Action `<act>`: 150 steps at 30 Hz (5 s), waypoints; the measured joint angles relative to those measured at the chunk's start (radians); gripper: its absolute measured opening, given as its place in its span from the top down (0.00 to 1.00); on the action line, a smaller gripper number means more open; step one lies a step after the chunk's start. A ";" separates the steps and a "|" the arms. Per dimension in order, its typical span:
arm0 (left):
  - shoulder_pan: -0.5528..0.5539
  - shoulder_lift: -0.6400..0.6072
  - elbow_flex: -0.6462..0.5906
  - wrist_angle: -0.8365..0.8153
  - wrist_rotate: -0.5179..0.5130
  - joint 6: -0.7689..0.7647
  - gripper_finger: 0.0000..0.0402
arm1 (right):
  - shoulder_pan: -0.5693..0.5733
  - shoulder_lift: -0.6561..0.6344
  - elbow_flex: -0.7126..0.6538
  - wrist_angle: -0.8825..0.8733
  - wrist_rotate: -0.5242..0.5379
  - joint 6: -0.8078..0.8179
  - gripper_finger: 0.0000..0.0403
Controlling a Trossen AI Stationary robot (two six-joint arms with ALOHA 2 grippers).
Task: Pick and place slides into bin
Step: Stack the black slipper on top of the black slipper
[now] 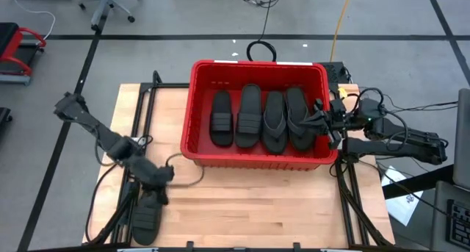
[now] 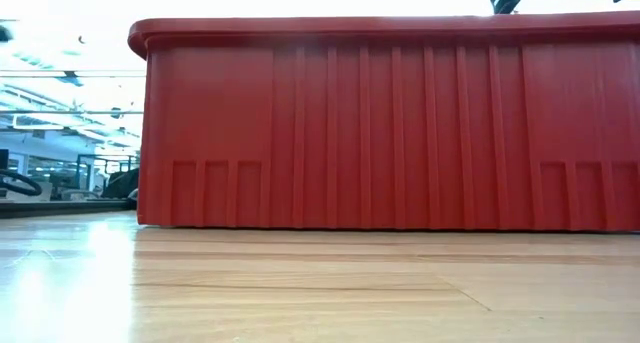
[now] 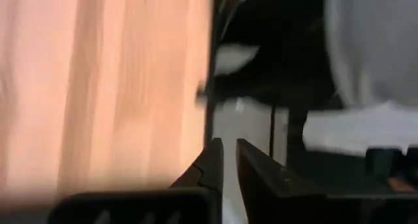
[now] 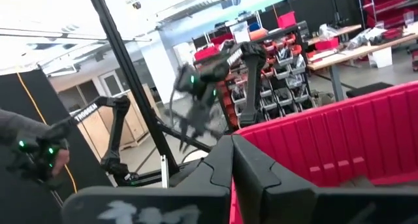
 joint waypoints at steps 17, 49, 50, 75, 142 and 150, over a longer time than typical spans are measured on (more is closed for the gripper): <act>-0.266 0.017 -0.153 0.032 0.005 -0.150 0.46 | 0.000 0.019 0.001 0.066 0.001 0.076 1.00; -0.302 0.019 -0.469 0.511 0.093 -0.276 0.74 | 0.000 0.072 0.001 0.085 -0.008 0.131 1.00; -0.302 0.019 -0.469 0.538 0.093 -0.269 0.81 | 0.000 0.072 0.001 0.085 -0.008 0.131 1.00; -0.139 0.016 0.480 -0.698 -0.337 0.216 0.99 | 0.000 0.072 0.001 0.081 -0.006 0.119 1.00; 1.143 0.479 0.793 -0.398 0.351 1.226 1.00 | -0.026 0.063 0.001 0.011 -0.107 -0.106 1.00; 1.149 0.796 1.166 -0.892 0.267 1.543 1.00 | -0.123 0.031 0.001 -0.033 -0.166 0.000 1.00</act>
